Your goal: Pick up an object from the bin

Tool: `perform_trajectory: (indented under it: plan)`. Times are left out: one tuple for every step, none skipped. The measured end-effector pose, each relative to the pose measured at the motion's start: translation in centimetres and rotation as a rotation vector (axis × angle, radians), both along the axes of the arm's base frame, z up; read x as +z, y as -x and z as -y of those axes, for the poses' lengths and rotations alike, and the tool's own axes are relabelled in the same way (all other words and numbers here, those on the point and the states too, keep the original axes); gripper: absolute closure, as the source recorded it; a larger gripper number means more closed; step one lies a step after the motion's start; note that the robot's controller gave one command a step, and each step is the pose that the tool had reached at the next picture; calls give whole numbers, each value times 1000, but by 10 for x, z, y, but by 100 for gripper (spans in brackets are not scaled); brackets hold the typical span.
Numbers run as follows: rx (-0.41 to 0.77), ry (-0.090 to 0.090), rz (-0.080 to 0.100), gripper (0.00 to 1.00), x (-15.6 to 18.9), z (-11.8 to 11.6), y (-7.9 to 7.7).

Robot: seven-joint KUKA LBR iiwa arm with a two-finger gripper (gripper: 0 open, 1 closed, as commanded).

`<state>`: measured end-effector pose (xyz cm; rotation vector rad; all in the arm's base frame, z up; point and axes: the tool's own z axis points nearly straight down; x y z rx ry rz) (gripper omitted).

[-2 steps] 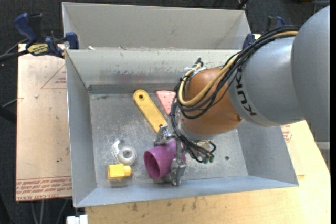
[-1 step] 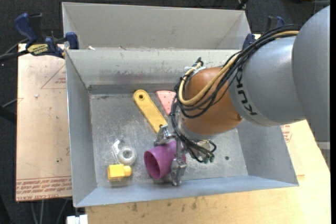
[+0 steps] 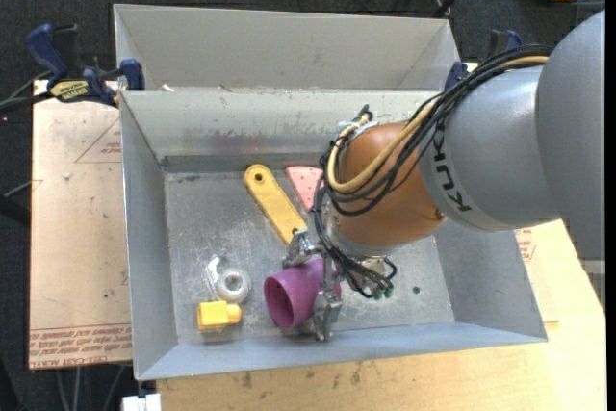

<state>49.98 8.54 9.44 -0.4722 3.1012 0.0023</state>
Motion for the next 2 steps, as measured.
perform_trajectory:
  plan:
    - [0, 1, -8, 100, 6, 0, 2]
    - [-1, 2, -11, 100, 26, 0, 3]
